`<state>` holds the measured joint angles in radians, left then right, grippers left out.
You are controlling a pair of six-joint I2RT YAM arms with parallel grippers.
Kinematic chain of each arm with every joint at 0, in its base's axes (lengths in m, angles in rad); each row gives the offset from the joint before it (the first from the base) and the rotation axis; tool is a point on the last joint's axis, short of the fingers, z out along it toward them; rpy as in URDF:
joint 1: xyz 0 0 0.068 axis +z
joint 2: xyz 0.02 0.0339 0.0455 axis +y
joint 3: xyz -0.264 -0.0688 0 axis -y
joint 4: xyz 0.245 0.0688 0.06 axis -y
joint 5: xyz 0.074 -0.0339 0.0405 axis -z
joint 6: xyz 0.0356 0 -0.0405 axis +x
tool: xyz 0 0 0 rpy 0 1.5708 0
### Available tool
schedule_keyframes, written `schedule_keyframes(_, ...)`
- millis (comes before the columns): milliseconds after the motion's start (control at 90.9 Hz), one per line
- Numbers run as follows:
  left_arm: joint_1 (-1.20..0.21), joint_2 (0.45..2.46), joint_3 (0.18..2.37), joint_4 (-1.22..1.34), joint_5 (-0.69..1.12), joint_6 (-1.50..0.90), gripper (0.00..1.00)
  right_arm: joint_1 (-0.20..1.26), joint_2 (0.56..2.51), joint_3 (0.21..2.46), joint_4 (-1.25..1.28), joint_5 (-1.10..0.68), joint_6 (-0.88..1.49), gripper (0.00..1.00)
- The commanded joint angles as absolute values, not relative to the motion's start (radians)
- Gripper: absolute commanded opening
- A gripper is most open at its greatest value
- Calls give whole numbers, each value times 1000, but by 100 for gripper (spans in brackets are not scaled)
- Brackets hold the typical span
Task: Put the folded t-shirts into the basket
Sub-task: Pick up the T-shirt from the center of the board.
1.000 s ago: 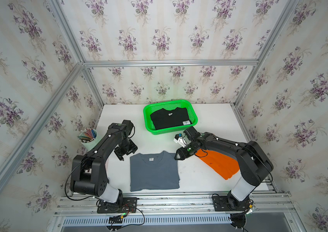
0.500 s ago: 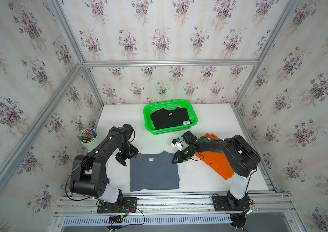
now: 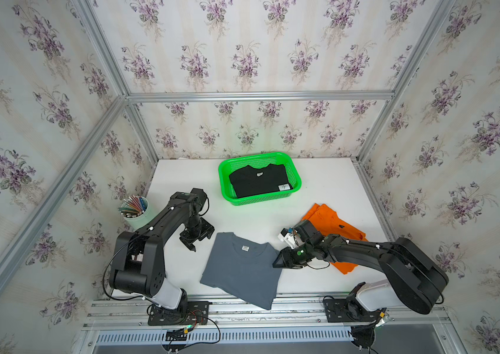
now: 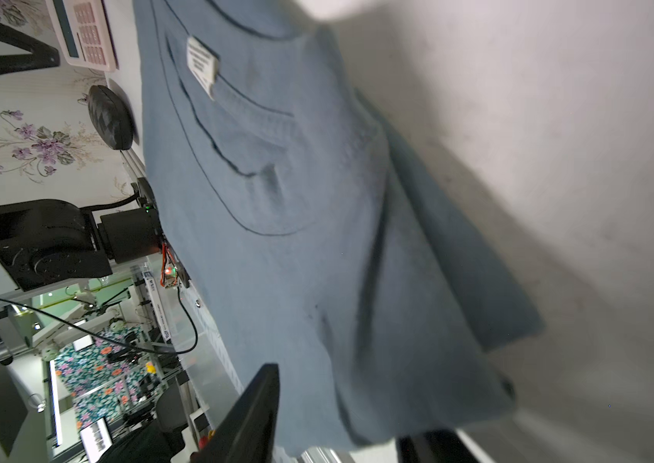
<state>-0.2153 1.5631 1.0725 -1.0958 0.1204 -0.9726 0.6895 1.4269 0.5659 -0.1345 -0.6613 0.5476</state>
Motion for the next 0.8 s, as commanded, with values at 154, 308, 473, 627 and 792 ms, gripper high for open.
schedule_keyframes(154,-274,1517,1069,-1103,65,-1065,74,690,1561,923,-555,-335,120,50)
schedule_keyframes(308,-295,1486,1054,-1103,53,-1123,75,691,1690,1034,-624,-288,29,53)
schedule_keyframes(473,-301,1486,1040,-1105,65,-1155,74,691,1765,1112,-646,-310,12,54)
schedule_keyframes(627,-308,1493,1042,-1112,60,-1158,74,690,1767,1104,-637,-321,-37,54)
schedule_keyframes(792,-309,1503,1045,-1115,60,-1153,74,668,1823,1085,-615,-333,-61,55)
